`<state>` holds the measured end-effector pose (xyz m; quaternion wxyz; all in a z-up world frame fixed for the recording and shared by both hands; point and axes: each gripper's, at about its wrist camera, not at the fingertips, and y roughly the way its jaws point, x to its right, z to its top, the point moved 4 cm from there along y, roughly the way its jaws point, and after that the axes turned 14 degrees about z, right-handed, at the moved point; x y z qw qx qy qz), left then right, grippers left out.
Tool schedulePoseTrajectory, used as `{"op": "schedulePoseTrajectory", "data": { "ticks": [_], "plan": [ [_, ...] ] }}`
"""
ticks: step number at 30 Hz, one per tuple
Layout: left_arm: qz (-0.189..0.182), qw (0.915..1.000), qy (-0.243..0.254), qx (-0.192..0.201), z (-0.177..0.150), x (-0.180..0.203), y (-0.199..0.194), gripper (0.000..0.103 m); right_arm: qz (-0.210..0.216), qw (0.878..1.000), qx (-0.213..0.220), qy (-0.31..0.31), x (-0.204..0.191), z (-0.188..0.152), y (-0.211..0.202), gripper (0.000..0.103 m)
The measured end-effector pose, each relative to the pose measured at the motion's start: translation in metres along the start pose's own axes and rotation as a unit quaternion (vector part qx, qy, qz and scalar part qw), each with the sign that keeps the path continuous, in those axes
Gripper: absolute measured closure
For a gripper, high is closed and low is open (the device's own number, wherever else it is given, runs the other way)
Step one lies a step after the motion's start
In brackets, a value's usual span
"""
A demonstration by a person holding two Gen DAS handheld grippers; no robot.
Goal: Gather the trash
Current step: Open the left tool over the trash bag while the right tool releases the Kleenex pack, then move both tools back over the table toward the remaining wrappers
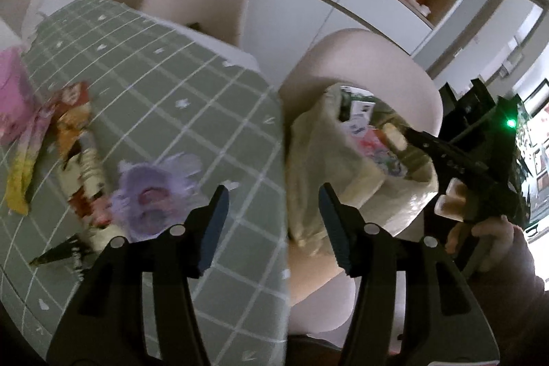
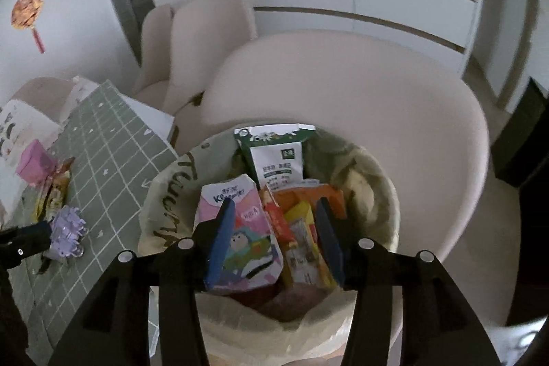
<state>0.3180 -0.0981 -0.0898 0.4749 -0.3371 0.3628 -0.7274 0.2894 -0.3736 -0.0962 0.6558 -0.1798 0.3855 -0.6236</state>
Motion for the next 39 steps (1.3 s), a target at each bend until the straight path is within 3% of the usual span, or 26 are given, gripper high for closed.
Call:
{"op": "schedulePoseTrajectory", "data": {
  "ticks": [6,9,14,19,28,32,35,36,39],
  "plan": [
    [0.024,0.9993,0.005,0.028,-0.009,-0.054,-0.008,0.051,-0.011,0.999,0.039,0.023,-0.018,-0.01,-0.026,0.056],
    [0.039,0.9981,-0.006,0.047,-0.006,-0.09,-0.011,0.051,-0.005,0.998,0.056,0.018,-0.037,-0.014,-0.035,0.047],
    [0.078,0.9938,-0.027,0.074,0.004,-0.17,-0.013,0.051,0.001,1.0,0.029,0.012,-0.076,-0.036,-0.032,0.047],
    [0.097,0.9932,-0.025,0.058,0.012,-0.221,0.007,0.051,0.014,1.0,0.002,0.026,-0.107,-0.067,-0.02,0.047],
    [0.102,0.9941,0.016,0.031,0.022,-0.229,0.039,0.051,0.04,0.999,-0.035,0.009,-0.163,-0.097,-0.007,0.047],
    [0.101,0.9945,0.011,0.025,0.025,-0.226,0.046,0.053,0.043,0.998,-0.035,0.008,-0.177,-0.103,-0.005,0.047],
    [0.107,0.9938,0.015,0.026,0.025,-0.226,0.046,0.063,0.054,0.998,-0.031,0.022,-0.186,-0.109,-0.004,0.047],
    [0.104,0.9941,0.017,0.027,0.025,-0.226,0.045,0.074,0.057,0.998,-0.032,0.021,-0.19,-0.111,-0.003,0.047],
    [0.099,0.9944,0.03,0.025,0.023,-0.225,0.036,0.085,0.066,0.997,-0.04,0.001,-0.209,-0.116,0.003,0.047]
  ]
}}
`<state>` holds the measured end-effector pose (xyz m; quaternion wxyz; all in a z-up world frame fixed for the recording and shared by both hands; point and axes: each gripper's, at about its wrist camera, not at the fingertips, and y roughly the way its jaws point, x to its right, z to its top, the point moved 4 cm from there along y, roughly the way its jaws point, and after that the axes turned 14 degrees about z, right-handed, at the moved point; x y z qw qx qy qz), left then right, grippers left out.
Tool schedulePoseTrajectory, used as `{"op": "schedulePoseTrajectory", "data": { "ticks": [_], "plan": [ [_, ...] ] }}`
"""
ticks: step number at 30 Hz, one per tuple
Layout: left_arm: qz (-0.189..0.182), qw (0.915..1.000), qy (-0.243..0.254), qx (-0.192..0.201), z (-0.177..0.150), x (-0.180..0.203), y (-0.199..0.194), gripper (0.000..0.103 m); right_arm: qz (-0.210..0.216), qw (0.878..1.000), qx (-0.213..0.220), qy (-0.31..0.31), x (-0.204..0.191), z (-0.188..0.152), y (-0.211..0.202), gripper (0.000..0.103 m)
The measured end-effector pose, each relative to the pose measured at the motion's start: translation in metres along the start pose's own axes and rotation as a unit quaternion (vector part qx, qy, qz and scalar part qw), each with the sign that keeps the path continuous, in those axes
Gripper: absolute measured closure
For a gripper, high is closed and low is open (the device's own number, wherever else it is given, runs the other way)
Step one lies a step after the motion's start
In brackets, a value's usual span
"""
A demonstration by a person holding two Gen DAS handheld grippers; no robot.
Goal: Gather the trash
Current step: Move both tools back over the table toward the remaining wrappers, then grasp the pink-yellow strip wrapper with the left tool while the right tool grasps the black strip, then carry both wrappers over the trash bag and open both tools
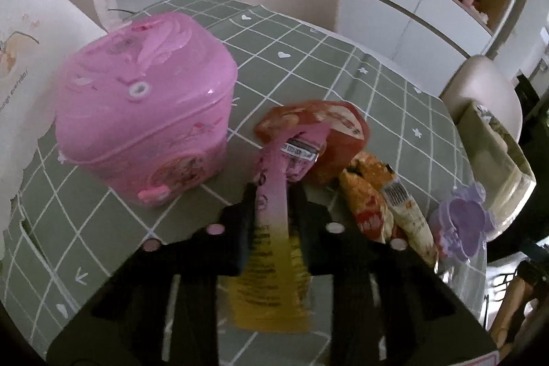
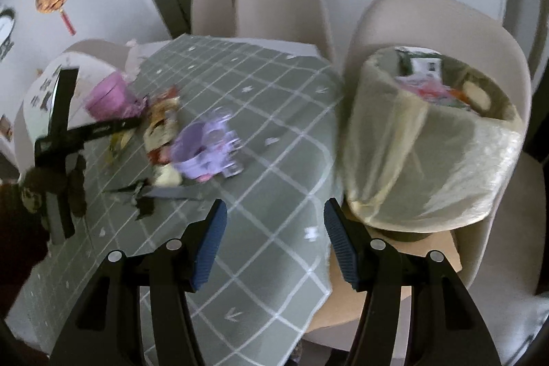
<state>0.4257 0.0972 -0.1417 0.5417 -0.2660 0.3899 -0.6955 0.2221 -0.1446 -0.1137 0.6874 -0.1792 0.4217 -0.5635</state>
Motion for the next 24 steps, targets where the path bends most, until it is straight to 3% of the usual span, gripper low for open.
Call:
{"op": "schedulePoseTrajectory", "data": {
  "ticks": [4,12,16,24],
  "plan": [
    [-0.009,0.9999,0.006,0.007,-0.008,-0.002,-0.021,0.086,0.025,0.999,-0.017,-0.022,-0.028,-0.005,0.015,0.047],
    [-0.012,0.999,-0.043,-0.003,-0.028,-0.038,-0.055,0.086,0.09,0.992,-0.041,-0.075,-0.085,0.0,0.049,0.048],
    [-0.007,0.9987,-0.05,-0.002,-0.034,-0.053,-0.062,0.086,0.117,0.987,-0.067,-0.092,-0.107,0.005,0.074,0.065],
    [-0.014,0.9974,-0.071,-0.003,-0.039,-0.071,-0.064,0.086,0.115,0.981,-0.112,-0.111,-0.123,0.003,0.125,0.067]
  ]
}}
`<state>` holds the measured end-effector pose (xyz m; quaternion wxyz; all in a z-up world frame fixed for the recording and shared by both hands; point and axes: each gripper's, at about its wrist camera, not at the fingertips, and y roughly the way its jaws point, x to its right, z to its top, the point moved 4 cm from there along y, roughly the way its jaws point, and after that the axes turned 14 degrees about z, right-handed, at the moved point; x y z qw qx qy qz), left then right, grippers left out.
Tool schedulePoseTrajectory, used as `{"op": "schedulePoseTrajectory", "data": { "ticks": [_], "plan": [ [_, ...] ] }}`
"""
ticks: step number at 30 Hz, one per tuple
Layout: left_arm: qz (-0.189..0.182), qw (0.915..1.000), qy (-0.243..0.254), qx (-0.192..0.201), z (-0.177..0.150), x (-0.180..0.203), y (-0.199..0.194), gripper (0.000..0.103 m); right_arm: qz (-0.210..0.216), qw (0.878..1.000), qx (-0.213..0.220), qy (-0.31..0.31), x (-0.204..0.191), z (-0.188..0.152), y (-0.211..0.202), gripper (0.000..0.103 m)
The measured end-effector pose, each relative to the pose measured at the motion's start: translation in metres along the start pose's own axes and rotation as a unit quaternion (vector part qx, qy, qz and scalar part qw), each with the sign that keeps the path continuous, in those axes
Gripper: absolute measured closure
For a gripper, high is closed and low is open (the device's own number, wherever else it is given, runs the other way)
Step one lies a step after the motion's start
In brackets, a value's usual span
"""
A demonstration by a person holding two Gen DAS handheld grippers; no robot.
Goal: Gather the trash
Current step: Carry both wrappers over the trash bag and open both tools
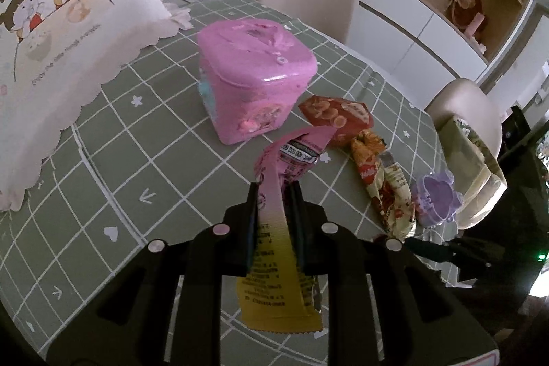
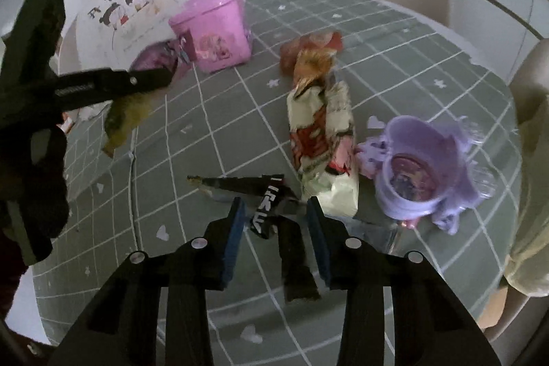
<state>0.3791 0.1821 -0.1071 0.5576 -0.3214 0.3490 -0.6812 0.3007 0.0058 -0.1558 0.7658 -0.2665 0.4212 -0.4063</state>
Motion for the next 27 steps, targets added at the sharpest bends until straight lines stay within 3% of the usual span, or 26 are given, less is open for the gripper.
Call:
{"op": "schedulePoseTrajectory", "data": {
  "ticks": [3,7,15,21,27],
  "plan": [
    [-0.001,1.0,-0.006,0.005,0.003,-0.003,-0.003,0.086,-0.002,1.0,-0.006,-0.011,-0.001,0.001,0.003,0.069],
    [0.0,0.9999,-0.007,0.01,0.005,0.0,-0.009,0.086,-0.005,0.999,-0.017,-0.033,-0.008,-0.001,-0.003,0.083],
    [0.002,0.9996,0.009,0.027,0.009,0.024,-0.034,0.086,-0.006,0.999,0.023,-0.035,-0.009,-0.006,-0.052,0.084],
    [-0.014,0.9977,0.039,0.053,0.016,0.074,-0.063,0.086,-0.022,0.996,0.078,-0.025,0.006,-0.012,-0.117,0.084],
    [-0.051,0.9928,0.081,0.072,0.026,0.15,-0.083,0.086,-0.062,0.989,0.136,-0.011,0.04,-0.014,-0.187,0.084]
  ]
}}
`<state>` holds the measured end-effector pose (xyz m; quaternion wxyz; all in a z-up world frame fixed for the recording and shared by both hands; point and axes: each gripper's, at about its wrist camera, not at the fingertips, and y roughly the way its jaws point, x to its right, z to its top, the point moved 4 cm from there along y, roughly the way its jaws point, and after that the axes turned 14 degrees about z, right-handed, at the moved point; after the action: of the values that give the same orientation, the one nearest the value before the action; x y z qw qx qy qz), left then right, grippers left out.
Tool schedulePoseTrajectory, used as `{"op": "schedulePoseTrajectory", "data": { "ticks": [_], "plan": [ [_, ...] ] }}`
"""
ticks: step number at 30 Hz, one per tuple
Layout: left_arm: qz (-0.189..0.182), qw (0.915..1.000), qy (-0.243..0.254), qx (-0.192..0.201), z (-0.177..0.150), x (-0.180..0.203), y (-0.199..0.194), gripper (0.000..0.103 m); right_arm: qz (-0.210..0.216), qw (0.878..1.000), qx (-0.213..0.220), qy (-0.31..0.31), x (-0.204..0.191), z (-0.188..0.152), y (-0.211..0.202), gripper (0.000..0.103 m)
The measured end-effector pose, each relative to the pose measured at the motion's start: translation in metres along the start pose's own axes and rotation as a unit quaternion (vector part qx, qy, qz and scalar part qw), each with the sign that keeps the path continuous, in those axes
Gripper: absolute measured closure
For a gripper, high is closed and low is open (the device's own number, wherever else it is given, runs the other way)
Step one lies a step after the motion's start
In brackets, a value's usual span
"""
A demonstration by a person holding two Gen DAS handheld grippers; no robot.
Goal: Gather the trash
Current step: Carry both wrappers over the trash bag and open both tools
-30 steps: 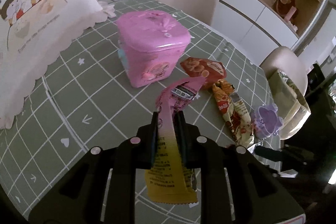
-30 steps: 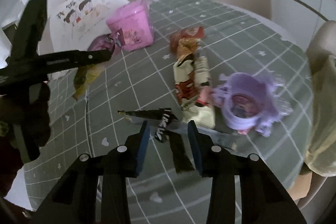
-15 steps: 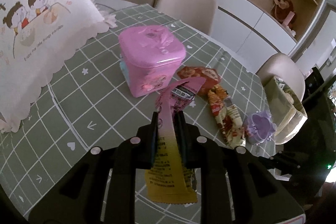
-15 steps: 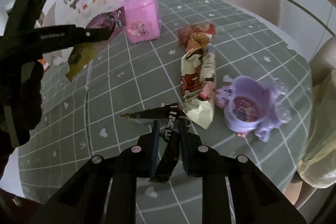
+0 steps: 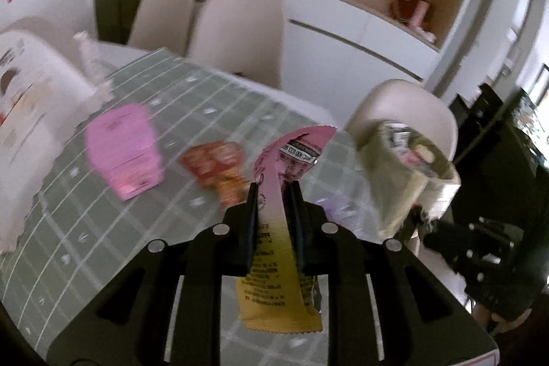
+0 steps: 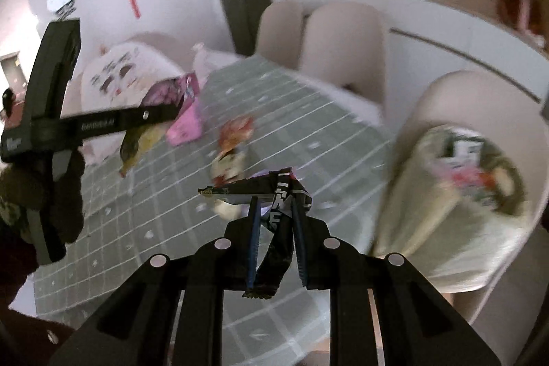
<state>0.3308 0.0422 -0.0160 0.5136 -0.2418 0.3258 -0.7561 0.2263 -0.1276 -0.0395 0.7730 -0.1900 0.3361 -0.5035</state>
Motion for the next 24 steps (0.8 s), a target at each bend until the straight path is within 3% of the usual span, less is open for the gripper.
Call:
{"op": "schedulePoseTrajectory", "data": {
  "ticks": [9,16,24],
  "plan": [
    [-0.059,0.997,0.048,0.017,0.042,0.121,0.004,0.086,-0.073,0.994,0.075,0.021,0.087,0.026,-0.092,0.084],
    [-0.106,0.9898,0.089,0.032,0.065,0.222,0.003,0.086,-0.117,0.984,0.133,0.036,0.158,0.039,-0.155,0.084],
    [-0.136,0.9834,0.118,0.021,0.081,0.304,0.032,0.086,-0.139,0.977,0.154,0.053,0.228,0.048,-0.188,0.084]
  ]
}}
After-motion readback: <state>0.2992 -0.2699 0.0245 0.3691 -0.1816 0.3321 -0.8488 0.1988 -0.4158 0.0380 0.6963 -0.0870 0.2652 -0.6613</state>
